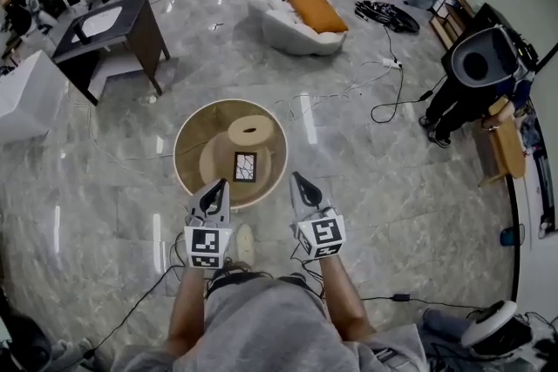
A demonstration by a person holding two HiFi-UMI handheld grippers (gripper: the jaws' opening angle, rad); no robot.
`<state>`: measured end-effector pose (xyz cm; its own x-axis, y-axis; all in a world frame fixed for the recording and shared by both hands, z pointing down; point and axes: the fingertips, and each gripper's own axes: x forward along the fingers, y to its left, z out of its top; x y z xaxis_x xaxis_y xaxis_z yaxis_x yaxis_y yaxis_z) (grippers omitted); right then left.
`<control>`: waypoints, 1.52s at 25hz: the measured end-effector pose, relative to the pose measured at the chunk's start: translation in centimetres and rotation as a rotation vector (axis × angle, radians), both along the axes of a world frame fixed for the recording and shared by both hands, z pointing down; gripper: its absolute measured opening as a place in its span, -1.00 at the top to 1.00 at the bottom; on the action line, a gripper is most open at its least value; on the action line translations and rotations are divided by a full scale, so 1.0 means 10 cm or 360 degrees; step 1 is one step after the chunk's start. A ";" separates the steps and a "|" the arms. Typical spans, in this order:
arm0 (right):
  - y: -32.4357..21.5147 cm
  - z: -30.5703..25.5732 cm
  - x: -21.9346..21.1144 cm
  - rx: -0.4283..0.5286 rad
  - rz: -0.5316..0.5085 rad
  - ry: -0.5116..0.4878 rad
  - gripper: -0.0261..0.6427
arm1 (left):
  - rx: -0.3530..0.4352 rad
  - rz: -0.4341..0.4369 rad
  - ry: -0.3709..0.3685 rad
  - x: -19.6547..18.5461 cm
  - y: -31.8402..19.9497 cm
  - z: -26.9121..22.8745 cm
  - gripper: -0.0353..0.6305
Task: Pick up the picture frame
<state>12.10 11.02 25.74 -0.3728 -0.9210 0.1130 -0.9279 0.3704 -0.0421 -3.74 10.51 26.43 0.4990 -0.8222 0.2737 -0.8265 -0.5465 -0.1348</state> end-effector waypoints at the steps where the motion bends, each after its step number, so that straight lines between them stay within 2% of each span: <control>1: -0.11 0.01 -0.04 -0.0009 0.0010 -0.0004 0.93 | -0.0006 0.0014 0.0002 -0.03 -0.11 0.01 0.83; 11: -1.01 0.31 -0.37 -0.0150 0.0091 0.0013 0.93 | -0.0115 0.0101 0.0024 -0.34 -1.08 0.30 0.83; 21: -1.70 1.10 -0.75 -0.0370 0.0150 0.0014 0.93 | -0.0315 0.0163 0.0035 -0.69 -1.85 1.08 0.83; 29: -2.10 1.93 -0.87 -0.0540 0.0135 0.0019 0.92 | -0.0488 0.0143 0.0048 -0.75 -2.19 1.91 0.83; 33: -2.26 2.39 -0.91 -0.0603 0.0090 0.0018 0.92 | -0.0607 0.0111 0.0094 -0.74 -2.25 2.39 0.83; 38: -2.40 3.08 -1.00 -0.0685 0.0041 0.0028 0.92 | -0.0670 0.0070 0.0097 -0.79 -2.34 3.02 0.83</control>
